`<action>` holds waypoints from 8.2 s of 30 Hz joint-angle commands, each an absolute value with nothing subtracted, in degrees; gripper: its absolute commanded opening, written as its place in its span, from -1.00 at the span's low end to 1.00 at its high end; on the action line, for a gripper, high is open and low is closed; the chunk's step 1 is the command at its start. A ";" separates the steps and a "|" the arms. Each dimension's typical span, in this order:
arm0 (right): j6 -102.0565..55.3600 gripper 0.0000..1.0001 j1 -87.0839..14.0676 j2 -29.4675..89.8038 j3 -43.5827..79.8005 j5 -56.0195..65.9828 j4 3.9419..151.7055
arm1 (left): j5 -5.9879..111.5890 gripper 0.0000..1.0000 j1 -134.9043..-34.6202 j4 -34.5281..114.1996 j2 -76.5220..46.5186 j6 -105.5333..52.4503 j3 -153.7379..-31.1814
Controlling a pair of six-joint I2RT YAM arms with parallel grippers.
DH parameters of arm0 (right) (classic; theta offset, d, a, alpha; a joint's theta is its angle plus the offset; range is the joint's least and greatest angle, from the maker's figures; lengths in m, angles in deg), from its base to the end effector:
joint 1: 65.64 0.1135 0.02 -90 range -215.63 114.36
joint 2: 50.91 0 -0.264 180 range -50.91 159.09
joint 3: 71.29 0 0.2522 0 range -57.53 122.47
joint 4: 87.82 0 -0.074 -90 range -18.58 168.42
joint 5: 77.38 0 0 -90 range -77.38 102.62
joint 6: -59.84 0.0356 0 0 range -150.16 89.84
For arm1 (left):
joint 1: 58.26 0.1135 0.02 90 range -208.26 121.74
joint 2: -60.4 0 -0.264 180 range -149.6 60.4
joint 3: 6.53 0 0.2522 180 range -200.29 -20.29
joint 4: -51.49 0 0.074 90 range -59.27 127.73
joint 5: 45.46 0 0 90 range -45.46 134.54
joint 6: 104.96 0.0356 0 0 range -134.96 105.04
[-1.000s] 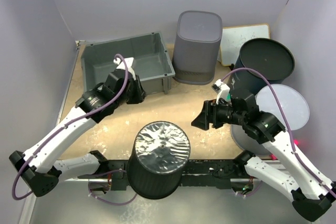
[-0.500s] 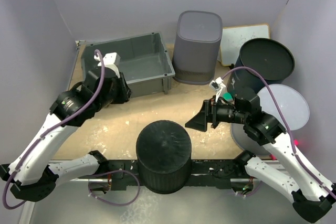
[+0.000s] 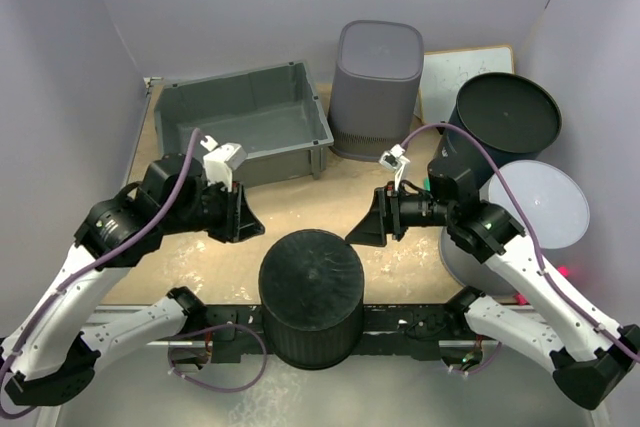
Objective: Turn the large container upside down
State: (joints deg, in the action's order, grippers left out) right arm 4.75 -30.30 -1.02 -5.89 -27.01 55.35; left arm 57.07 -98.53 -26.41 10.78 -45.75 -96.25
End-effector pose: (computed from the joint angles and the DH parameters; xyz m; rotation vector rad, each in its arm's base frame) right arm 0.1397 0.1269 0.3460 -0.5224 2.0883 1.4376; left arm 0.0925 -0.0885 0.4104 0.3230 2.3522 -0.8868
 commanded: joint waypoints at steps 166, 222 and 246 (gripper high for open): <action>-8.22 0.91 -29.56 -9.40 11.63 11.60 45.23 | 44.46 0.12 -82.28 -3.93 -26.30 -17.94 -95.65; -6.72 0.92 -29.52 -9.14 9.05 11.48 47.89 | 64.18 -1.00 -82.28 18.22 -16.07 -63.13 -112.74; -6.46 0.92 -29.56 -10.18 7.80 10.95 47.60 | 63.43 -1.00 -77.19 32.71 -9.01 -79.57 -97.46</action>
State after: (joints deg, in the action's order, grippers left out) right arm -6.72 -29.65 -9.37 8.28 11.54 45.36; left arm 62.32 -79.47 21.13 -13.50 -78.45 -97.37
